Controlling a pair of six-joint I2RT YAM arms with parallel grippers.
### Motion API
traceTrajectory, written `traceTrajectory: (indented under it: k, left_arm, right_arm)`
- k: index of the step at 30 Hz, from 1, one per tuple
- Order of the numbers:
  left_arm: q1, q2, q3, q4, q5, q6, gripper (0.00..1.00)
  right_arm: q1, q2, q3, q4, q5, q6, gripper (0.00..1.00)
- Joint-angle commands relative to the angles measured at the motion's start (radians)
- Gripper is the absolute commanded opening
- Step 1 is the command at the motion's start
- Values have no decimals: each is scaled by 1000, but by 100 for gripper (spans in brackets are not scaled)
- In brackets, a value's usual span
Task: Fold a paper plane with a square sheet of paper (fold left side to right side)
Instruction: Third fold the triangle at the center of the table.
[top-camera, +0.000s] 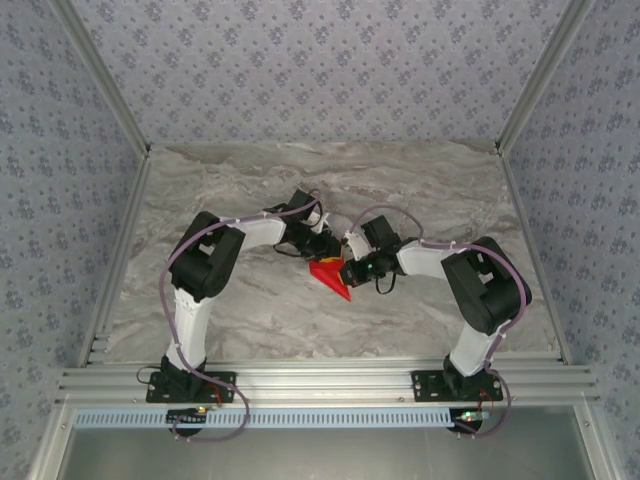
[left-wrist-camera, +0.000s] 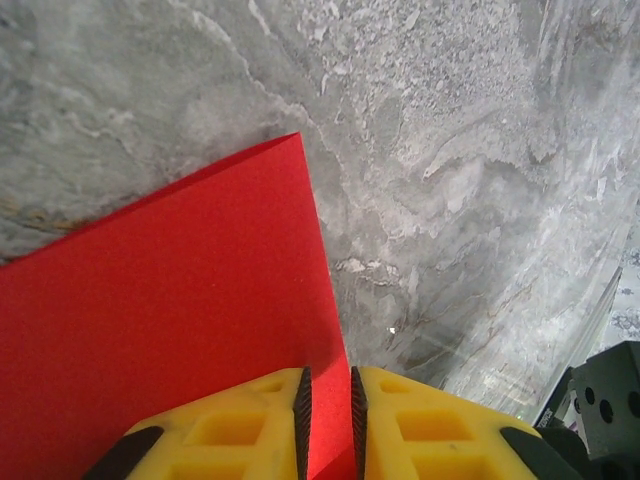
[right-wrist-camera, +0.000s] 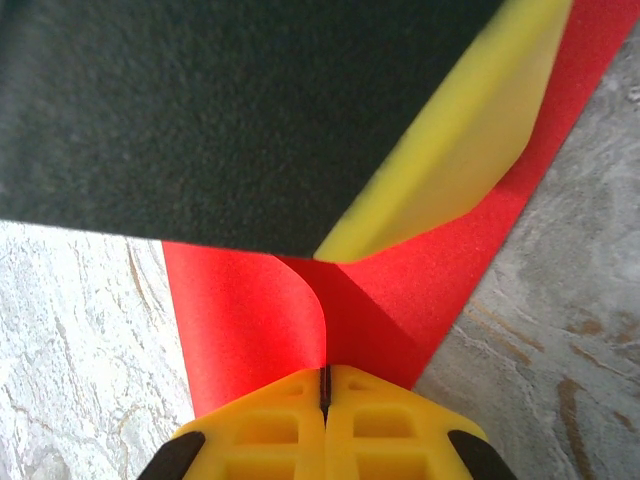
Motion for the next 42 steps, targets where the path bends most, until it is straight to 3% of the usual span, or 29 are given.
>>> traceTrajectory:
  k: [1, 5, 10, 17, 25, 42]
  left_arm:
    - [37, -55, 30, -99, -28, 52, 21]
    - [78, -119, 35, -147, -59, 78, 24]
    - [123, -253, -79, -127, -90, 78, 23]
    - [74, -408, -301, 57, -25, -1, 15]
    - [-28, -342, -357, 204, -19, -73, 14]
    - [-49, -229, -413, 282, -71, -95, 13]
  right_arm:
    - [6, 28, -22, -82, 47, 14, 0]
    - [6, 22, -28, -94, 55, 8, 0]
    - [8, 13, -24, -105, 61, 1, 0]
    - [14, 13, -14, -114, 66, -7, 0]
    - [22, 20, -4, -133, 78, -14, 0]
    - [36, 28, 12, -151, 88, -20, 0]
